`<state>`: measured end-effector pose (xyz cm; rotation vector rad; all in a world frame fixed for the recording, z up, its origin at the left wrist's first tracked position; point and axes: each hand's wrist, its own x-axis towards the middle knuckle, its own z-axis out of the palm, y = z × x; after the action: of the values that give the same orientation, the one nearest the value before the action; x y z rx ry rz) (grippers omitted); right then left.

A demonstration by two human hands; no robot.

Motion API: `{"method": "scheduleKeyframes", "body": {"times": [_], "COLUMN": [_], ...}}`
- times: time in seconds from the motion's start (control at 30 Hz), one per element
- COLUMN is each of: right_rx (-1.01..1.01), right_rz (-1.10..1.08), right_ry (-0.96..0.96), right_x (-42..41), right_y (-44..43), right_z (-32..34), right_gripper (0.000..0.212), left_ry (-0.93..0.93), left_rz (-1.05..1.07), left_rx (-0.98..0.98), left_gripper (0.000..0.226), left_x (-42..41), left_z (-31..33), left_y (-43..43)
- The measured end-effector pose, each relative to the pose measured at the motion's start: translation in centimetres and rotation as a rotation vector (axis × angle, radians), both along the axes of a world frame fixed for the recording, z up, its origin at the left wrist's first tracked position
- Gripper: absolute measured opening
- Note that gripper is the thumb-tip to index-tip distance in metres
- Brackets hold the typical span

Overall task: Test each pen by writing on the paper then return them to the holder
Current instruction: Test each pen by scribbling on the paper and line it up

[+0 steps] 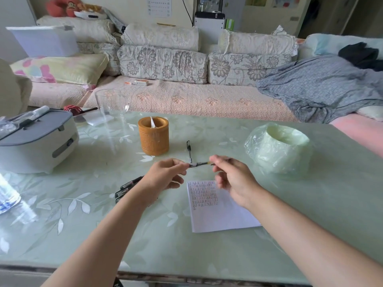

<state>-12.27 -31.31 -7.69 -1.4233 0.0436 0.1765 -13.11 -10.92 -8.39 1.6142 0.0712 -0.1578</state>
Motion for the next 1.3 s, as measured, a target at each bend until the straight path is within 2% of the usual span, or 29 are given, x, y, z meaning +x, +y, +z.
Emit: {"method": "scheduleKeyframes", "body": {"times": [0.1,0.2,0.27,0.33,0.43,0.47,0.57,0.7,0.9,1.03,1.2,1.3], "right_rx": [0.198,0.374,0.525,0.586,0.513,0.494,0.468,0.424,0.471,0.299,0.254,-0.067], "right_rz": [-0.042,-0.049,-0.053,-0.034,-0.004,-0.003,0.003,0.032,0.070,0.081,0.200,0.298], "right_ry": [0.042,0.124,0.191,0.246,0.271,0.269,0.258,0.250,0.219,0.110,0.140,0.135], "right_x": [0.6,0.9,1.2,1.3,1.3,1.3,1.2,1.2,1.2,1.1,0.4,0.1], "right_y": [0.3,0.9,1.0,0.8,0.3,0.2,0.1,0.1,0.1,0.4,0.0,-0.5], "right_z": [-0.1,-0.2,-0.1,0.0,0.2,0.2,0.3,0.4,0.1,-0.2,-1.4,-2.4], "right_gripper": [0.020,0.027,0.032,0.042,0.052,0.052,0.046,0.035,0.042,0.014,0.041,0.063], "left_ry": [-0.082,-0.154,-0.201,-0.295,-0.422,-0.449,-0.505,-0.473,-0.418,-0.399,-0.386,-0.395], "left_rz": [-0.124,-0.179,-0.157,-0.095,-0.113,-0.140,-0.192,-0.246,-0.264,-0.273,-0.303,-0.318], "left_rx": [0.261,0.387,0.492,0.698,0.840,0.872,0.990,1.065,1.091,1.071,1.031,1.011], "left_gripper": [0.013,0.020,0.027,0.023,0.006,0.006,0.024,0.038,0.046,0.047,0.046,0.047], "left_x": [-0.3,-0.4,-0.3,-0.1,0.0,0.1,0.4,0.4,0.4,0.4,0.5,0.7], "left_z": [-0.3,-0.5,-0.9,-1.7,-2.9,-3.2,-3.9,-4.3,-4.0,-3.8,-3.7,-3.7], "left_y": [-0.8,-1.3,-1.3,-1.2,-1.4,-1.5,-1.8,-2.4,-2.2,-2.0,-1.6,-1.4]}}
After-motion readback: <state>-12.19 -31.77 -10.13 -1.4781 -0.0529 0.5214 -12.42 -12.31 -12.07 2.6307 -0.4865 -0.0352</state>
